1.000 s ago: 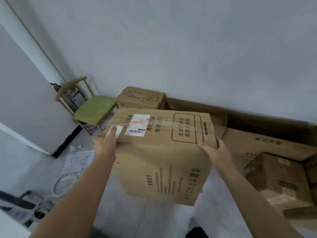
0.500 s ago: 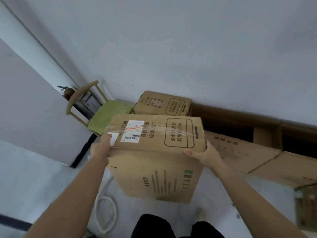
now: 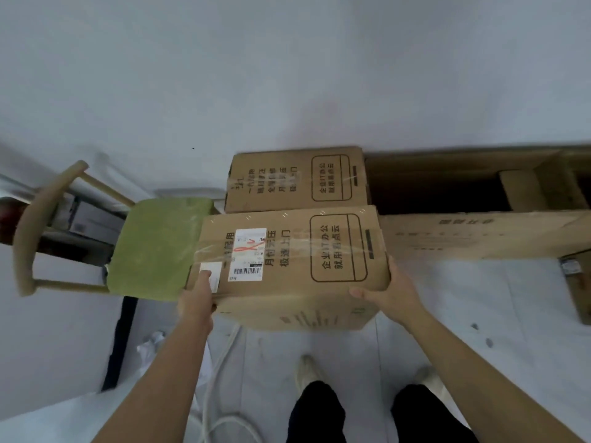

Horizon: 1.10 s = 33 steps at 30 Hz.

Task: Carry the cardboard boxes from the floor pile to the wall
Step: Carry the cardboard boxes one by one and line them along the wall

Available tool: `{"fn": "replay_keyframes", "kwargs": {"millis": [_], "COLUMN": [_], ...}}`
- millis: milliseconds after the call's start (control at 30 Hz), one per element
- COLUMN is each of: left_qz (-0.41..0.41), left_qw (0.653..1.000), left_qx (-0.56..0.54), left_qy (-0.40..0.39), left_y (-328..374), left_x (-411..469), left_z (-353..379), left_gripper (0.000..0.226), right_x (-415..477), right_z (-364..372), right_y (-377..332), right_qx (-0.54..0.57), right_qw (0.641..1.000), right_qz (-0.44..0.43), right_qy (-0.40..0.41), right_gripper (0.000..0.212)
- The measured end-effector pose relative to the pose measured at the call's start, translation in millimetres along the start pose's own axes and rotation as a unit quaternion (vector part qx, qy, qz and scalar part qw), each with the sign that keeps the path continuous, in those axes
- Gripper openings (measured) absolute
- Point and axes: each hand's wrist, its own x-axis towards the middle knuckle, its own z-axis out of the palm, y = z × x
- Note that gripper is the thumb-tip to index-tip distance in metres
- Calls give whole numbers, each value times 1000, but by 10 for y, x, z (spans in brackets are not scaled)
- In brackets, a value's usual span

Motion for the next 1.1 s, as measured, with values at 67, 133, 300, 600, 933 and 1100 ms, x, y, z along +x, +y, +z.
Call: {"fn": "replay_keyframes", "kwargs": {"millis": [67,133,300,600,933,1100], "left_qz": [11,9,19,74,412,553], "left_qw": [1000,999,991,945,828,744], "left_qx": [-3,10,118,319,277,224], "left_qy": [-14,-40,-55,-4,-262,-300], "left_y": [-25,-122,-611,-650,849,1658], "left_x": [375,778,1183,1004,-1283,-3083], "left_z": [151,301,556,965,2033,2587], "left_gripper": [39,65,99,86,36,37], "right_x": [218,375,818,855,185,-624], "right_z": [209,345,584,557,-852,-2323], "right_y": [144,275,577,613,-720,-1222], "right_qx": [20,28,-9,-68,-87,-39], "right_qw": [999,998,998,994,960,911], "right_qz": [3,1,24,41,-99,-145], "right_qy": [25,50,49,79,246,383], "right_gripper": [92,94,100,103,51,38]}}
